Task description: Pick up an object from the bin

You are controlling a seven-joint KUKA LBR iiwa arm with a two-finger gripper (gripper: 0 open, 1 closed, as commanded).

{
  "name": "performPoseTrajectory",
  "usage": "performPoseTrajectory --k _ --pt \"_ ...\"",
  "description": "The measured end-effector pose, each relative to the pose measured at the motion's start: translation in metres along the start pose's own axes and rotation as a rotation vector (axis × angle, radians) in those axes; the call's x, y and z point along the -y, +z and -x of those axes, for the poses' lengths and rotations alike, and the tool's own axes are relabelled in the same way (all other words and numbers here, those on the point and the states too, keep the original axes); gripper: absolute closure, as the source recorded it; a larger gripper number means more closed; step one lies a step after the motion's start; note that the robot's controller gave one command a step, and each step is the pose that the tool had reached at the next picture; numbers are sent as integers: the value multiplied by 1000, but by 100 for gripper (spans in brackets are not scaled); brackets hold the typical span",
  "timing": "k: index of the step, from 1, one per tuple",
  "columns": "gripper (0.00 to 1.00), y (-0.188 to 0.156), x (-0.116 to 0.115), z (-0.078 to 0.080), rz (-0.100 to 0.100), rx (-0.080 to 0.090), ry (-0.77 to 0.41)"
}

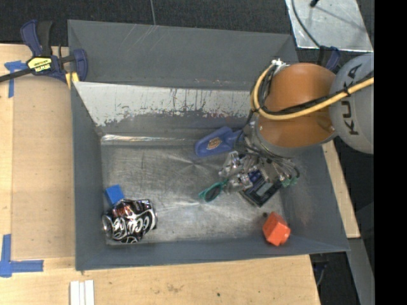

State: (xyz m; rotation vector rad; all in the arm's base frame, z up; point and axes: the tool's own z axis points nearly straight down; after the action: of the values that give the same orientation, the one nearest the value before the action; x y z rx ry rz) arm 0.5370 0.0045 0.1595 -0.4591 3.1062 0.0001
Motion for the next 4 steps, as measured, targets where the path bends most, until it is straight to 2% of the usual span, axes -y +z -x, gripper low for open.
performPoseTrajectory --k 4 --pt "100 0 0 0 0 -1 3"
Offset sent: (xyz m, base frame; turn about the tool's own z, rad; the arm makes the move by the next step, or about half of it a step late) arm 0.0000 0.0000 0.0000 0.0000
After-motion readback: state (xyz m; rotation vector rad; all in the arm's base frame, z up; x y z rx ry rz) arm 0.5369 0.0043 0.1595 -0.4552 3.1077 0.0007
